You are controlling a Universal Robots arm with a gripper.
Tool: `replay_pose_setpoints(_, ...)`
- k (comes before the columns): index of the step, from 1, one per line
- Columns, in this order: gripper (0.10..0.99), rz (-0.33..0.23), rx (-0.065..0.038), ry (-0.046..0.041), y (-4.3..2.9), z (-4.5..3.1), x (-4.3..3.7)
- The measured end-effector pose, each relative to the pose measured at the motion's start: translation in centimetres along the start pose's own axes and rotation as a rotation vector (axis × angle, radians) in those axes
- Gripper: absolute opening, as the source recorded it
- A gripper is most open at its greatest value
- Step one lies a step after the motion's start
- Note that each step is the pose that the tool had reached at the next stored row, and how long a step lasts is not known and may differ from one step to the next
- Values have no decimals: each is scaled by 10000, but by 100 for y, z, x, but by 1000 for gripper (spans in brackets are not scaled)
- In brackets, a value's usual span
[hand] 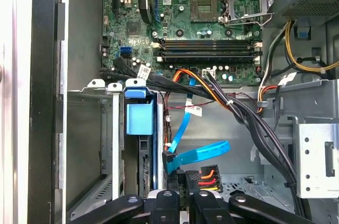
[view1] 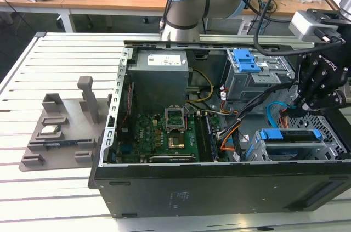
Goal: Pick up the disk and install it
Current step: 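Insert the first disk wire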
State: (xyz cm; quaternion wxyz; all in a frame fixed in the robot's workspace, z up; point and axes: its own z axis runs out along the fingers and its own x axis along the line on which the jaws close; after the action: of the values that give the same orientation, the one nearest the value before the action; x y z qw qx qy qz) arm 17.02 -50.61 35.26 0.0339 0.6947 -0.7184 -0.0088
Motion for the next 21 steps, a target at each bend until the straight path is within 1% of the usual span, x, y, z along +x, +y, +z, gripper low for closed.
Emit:
replay_pose_setpoints(2, 169, -1, 0, -4, -1, 3, 8)
replay_pose_setpoints(3, 169, -1, 0, 0, -1, 1, 27)
replay_pose_setpoints(5, 169, 0, 0, 0, -3, 3, 91)
replay_pose_setpoints(8, 169, 0, 1, 1, -8, 8, 235)
replay_pose_setpoints(10, 169, -1, 0, -1, -10, 11, 270)
replay_pose_setpoints(11, 169, -1, 0, -2, -20, 18, 272)
replay_pose_setpoints(12, 169, -1, -1, -1, -64, 32, 270)
replay_pose_setpoints(13, 169, -4, -1, 0, -81, 43, 269)
replay_pose_setpoints(16, 169, -10, -1, 2, -86, 93, 267)
replay_pose_setpoints(21, 169, -9, -1, 1, -87, 109, 267)
